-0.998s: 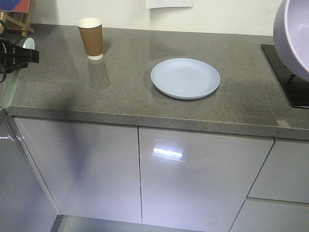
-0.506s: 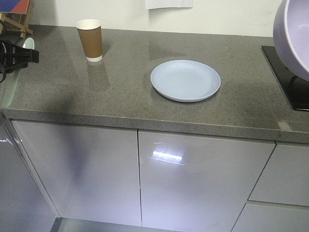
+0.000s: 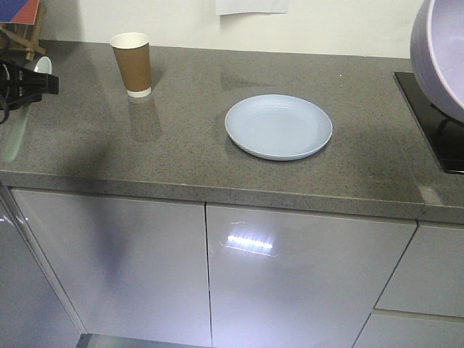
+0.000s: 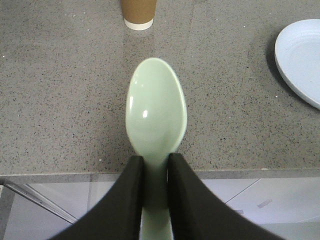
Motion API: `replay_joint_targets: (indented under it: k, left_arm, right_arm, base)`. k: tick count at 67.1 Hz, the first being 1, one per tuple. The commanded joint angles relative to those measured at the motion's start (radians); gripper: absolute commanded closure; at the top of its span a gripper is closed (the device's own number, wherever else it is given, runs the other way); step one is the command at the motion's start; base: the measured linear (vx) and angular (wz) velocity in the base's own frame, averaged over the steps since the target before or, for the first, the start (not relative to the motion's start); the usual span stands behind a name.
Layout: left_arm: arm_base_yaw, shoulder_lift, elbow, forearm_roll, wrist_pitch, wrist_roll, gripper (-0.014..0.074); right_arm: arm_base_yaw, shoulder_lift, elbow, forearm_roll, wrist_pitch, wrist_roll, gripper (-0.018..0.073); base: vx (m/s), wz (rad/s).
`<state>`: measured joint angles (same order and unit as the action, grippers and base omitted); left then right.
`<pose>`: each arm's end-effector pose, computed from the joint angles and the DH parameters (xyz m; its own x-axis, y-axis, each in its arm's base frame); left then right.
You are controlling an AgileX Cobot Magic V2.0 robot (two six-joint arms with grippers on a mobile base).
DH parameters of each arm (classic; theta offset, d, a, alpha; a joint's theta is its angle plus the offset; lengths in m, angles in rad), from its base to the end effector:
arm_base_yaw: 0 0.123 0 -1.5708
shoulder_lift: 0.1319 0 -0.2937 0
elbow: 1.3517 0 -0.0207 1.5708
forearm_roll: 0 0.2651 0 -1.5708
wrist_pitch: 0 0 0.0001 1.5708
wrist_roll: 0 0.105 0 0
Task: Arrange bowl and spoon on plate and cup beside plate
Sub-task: 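Approach the counter edge in front of the light blue plate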
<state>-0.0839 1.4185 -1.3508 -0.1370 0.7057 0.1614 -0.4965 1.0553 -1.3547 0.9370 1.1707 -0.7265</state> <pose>0.3378 -0.0378 0.3765 -0.6181 0.1088 -0.7785 0.1874 0.9822 -0.0116 0.2017 -0.0206 0.4768 -0.4017 0.0370 -0.9150 -0.3369 0.9231 0.1853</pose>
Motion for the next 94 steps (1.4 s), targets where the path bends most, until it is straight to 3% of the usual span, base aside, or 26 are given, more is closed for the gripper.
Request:
replay_joint_targets:
  k: [1, 94]
  left_arm:
    - [-0.001, -0.034, -0.026, -0.014, -0.058, -0.009, 0.0602]
    - [-0.001, -0.034, -0.026, -0.014, -0.058, -0.009, 0.0602]
  right_arm:
    - [-0.002, -0.014, -0.032, 0.060, -0.044, -0.008, 0.0564]
    - [-0.002, -0.014, -0.032, 0.060, -0.044, -0.008, 0.0564]
  base:
    - [0.06, -0.01]
    - [0.04, -0.03]
